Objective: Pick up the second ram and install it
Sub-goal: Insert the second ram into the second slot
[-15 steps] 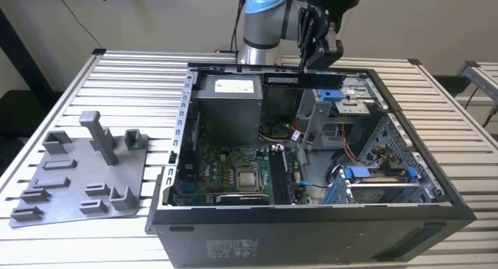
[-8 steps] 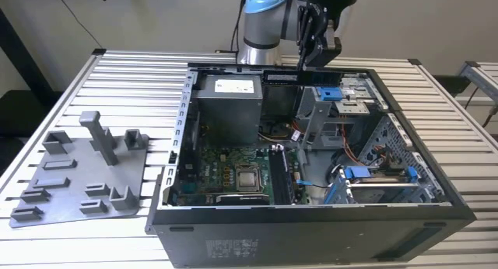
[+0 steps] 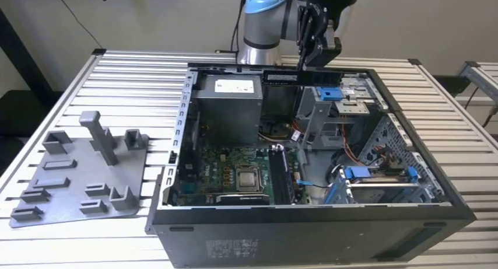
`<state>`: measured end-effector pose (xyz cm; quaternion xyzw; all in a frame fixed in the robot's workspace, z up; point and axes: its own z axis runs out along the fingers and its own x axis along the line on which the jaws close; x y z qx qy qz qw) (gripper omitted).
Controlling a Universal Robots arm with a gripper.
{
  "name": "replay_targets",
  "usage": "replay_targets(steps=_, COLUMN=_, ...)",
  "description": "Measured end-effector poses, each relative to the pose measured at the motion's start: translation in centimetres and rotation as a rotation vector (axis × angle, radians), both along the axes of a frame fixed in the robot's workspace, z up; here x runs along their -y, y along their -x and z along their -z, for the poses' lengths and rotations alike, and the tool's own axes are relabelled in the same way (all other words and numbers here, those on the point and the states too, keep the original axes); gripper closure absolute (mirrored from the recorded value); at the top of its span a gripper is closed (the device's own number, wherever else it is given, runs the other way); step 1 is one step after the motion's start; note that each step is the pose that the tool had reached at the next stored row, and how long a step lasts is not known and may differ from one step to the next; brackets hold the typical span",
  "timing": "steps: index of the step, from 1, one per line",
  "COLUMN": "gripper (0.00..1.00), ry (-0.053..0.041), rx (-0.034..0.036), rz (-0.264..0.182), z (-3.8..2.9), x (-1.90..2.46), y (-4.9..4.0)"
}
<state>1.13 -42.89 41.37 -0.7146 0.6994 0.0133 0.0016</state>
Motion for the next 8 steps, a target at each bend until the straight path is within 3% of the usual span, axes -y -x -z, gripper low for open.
replay_targets(steps=8, gripper=0.86, ry=0.0001, rx=0.0, rz=0.042, z=0.01, x=0.0, y=0.0)
